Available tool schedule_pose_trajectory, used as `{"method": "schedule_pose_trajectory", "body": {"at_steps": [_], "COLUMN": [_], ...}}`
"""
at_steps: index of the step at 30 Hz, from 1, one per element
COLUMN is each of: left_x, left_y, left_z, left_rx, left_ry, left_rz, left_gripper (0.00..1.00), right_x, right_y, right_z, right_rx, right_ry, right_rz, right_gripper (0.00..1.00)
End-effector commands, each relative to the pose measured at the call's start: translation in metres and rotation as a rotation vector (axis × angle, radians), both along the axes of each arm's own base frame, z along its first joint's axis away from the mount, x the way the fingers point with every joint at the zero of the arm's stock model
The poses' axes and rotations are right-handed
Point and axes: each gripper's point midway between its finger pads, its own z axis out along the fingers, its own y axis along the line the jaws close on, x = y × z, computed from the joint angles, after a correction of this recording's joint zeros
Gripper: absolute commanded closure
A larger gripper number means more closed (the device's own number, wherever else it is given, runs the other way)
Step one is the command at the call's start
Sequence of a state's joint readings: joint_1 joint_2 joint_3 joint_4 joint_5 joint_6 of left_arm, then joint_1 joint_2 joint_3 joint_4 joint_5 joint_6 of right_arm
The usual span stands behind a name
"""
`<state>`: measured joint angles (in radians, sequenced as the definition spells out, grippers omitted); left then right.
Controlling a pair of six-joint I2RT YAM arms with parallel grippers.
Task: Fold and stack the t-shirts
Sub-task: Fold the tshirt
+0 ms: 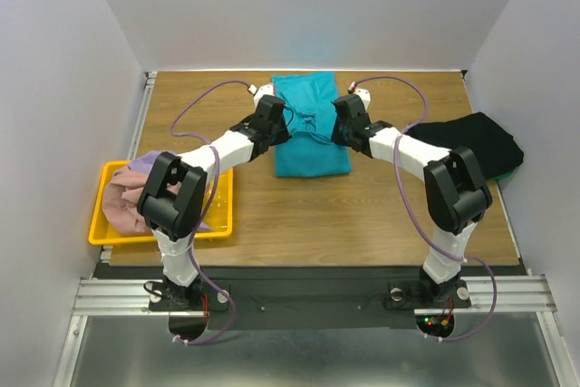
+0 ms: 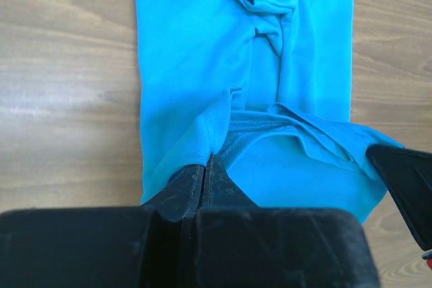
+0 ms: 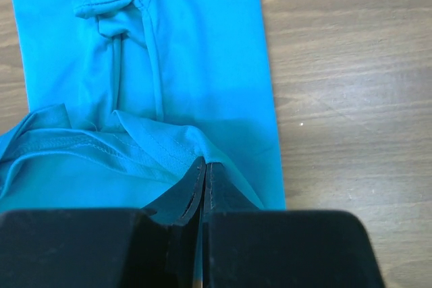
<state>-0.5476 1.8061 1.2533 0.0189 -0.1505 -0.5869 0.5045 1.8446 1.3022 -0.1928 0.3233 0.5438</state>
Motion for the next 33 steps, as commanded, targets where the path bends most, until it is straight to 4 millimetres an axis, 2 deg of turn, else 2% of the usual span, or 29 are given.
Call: {"method": "schedule_pose_trajectory", "body": {"at_steps": [1, 5, 8, 10, 11, 12, 13, 14, 15, 17, 18, 21, 23, 25, 26, 27, 28, 30, 32, 33], "left_x": [0.023, 0.028, 0.022, 0.016, 0.013, 0.011, 0.007, 0.005, 0.003, -0.001, -0.002, 0.001, 0.004, 0.012, 0.014, 0.018, 0.024, 0.035, 0.047, 0.053], "left_y": [-0.009, -0.011, -0.009, -0.007, -0.005, -0.003, -0.001, -0.001, 0.001, 0.002, 0.004, 0.007, 0.006, 0.005, 0.006, 0.006, 0.007, 0.009, 0.010, 0.011], "left_z": [0.036, 0.042, 0.056, 0.057, 0.059, 0.068, 0.067, 0.068, 0.076, 0.078, 0.084, 0.093, 0.095, 0.092, 0.097, 0.089, 0.093, 0.083, 0.089, 0.078], "left_rx": [-0.017, -0.015, -0.033, -0.038, -0.042, -0.050, -0.052, -0.057, -0.066, -0.067, -0.071, -0.067, -0.062, -0.047, -0.049, -0.032, -0.034, -0.014, -0.020, -0.006], "left_ry": [-0.099, -0.109, -0.129, -0.130, -0.131, -0.147, -0.146, -0.151, -0.165, -0.170, -0.183, -0.211, -0.217, -0.217, -0.228, -0.210, -0.219, -0.205, -0.222, -0.212], "left_rz": [-0.035, -0.041, -0.047, -0.051, -0.049, -0.047, -0.046, -0.046, -0.046, -0.050, -0.046, -0.033, -0.030, -0.020, -0.011, -0.005, 0.008, 0.028, 0.049, 0.056], "left_gripper": [1.00, 1.00, 1.00, 1.00, 1.00, 1.00, 1.00, 1.00, 1.00, 1.00, 1.00, 1.00, 1.00, 1.00, 1.00, 1.00, 1.00, 1.00, 1.00, 1.00], "right_x": [0.026, 0.030, 0.024, 0.019, 0.016, 0.014, 0.010, 0.007, 0.005, 0.000, -0.002, -0.002, 0.002, 0.009, 0.010, 0.016, 0.022, 0.034, 0.045, 0.051], "right_y": [0.006, 0.008, 0.013, 0.012, 0.010, 0.009, 0.007, 0.005, 0.004, -0.001, -0.003, -0.004, -0.004, -0.003, -0.005, -0.005, -0.010, -0.012, -0.016, -0.015], "right_z": [0.032, 0.037, 0.046, 0.051, 0.060, 0.064, 0.062, 0.071, 0.073, 0.074, 0.082, 0.086, 0.089, 0.085, 0.080, 0.085, 0.074, 0.076, 0.075, 0.062], "right_rx": [0.040, 0.052, 0.078, 0.089, 0.098, 0.101, 0.098, 0.103, 0.102, 0.091, 0.096, 0.091, 0.082, 0.069, 0.060, 0.056, 0.024, 0.011, -0.008, -0.022], "right_ry": [-0.099, -0.107, -0.113, -0.115, -0.131, -0.136, -0.131, -0.149, -0.153, -0.157, -0.173, -0.181, -0.191, -0.189, -0.180, -0.193, -0.182, -0.196, -0.203, -0.184], "right_rz": [0.006, 0.017, 0.050, 0.061, 0.059, 0.060, 0.059, 0.055, 0.061, 0.055, 0.055, 0.056, 0.054, 0.051, 0.047, 0.038, 0.004, -0.009, -0.023, -0.021], "right_gripper": [1.00, 1.00, 1.00, 1.00, 1.00, 1.00, 1.00, 1.00, 1.00, 1.00, 1.00, 1.00, 1.00, 1.00, 1.00, 1.00, 1.00, 1.00, 1.00, 1.00]}}
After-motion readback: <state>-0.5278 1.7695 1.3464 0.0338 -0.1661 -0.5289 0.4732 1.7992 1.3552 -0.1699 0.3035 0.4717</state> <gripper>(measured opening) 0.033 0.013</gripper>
